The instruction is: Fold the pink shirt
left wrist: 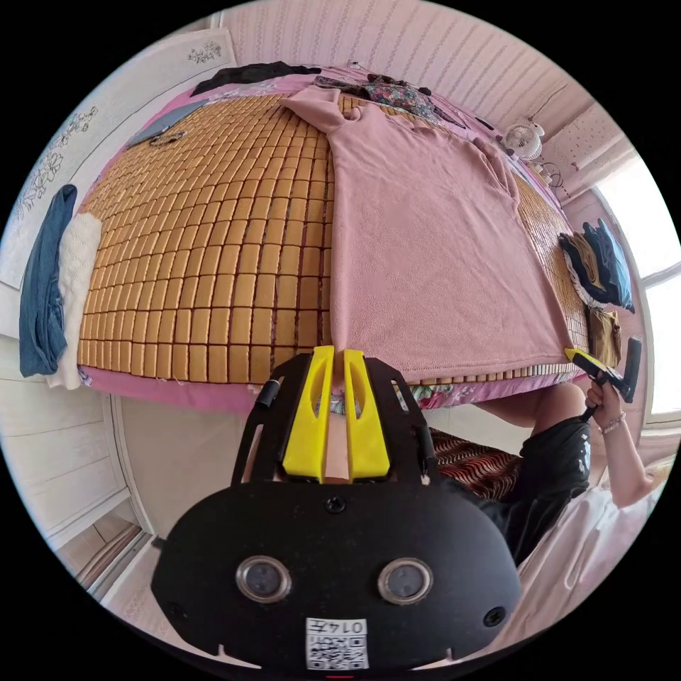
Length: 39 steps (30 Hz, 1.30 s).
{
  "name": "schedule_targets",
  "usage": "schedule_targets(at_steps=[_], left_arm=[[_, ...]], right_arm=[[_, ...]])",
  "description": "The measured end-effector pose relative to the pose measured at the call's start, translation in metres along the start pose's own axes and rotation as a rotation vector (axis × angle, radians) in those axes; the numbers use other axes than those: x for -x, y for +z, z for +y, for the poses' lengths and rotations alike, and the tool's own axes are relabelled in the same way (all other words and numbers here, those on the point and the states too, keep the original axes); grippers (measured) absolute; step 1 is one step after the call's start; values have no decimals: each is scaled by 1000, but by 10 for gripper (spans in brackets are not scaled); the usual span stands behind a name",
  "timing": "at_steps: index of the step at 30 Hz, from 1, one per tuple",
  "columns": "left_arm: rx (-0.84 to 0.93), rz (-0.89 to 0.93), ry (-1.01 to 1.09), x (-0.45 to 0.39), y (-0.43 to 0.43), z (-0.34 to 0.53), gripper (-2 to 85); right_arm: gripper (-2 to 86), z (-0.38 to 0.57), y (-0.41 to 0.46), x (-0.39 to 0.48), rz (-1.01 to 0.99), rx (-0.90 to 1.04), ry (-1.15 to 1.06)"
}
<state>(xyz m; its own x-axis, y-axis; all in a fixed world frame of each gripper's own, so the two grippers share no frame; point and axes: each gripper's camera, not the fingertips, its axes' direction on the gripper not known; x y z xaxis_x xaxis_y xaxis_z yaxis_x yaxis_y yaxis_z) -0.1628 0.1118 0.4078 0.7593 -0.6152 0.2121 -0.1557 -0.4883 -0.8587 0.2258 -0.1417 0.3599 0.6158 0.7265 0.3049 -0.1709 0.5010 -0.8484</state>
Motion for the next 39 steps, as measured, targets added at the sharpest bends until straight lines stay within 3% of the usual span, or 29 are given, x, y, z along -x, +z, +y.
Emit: schedule_targets(at_steps=[4, 7, 12, 18, 23, 27, 29, 31, 35, 39], left_arm=[[-83, -60, 28, 5, -8, 4, 15], [-184, -104, 191, -22, -17, -15, 14], [-280, 25, 469, -118, 27, -90, 23], [-214, 238, 546, -225, 126, -175, 30], [-72, 178, 608, -280, 203, -204, 20], [-120, 172, 630, -286, 227, -198, 14], [-127, 146, 640, -293, 233, -196, 14], [-137, 127, 651, -298, 239, -193, 14], [-152, 110, 646, -307, 253, -192, 13], [-177, 97, 615, -316, 256, -187, 7]], right_arm=[[83, 2, -20, -20, 131, -21, -34], [91, -23, -46, -53, 183, -146, -31], [103, -102, -80, -128, 73, -403, 131], [100, -212, -71, -193, 78, -437, 245], [83, -264, -51, -218, 20, -492, 335], [46, -284, -29, -220, 6, -397, 312], [30, -284, -29, -215, 29, -341, 294], [19, -258, -59, -192, 75, -454, 231], [16, -180, -131, -126, -47, -586, 9], [13, -83, -163, -84, -135, -454, -99]])
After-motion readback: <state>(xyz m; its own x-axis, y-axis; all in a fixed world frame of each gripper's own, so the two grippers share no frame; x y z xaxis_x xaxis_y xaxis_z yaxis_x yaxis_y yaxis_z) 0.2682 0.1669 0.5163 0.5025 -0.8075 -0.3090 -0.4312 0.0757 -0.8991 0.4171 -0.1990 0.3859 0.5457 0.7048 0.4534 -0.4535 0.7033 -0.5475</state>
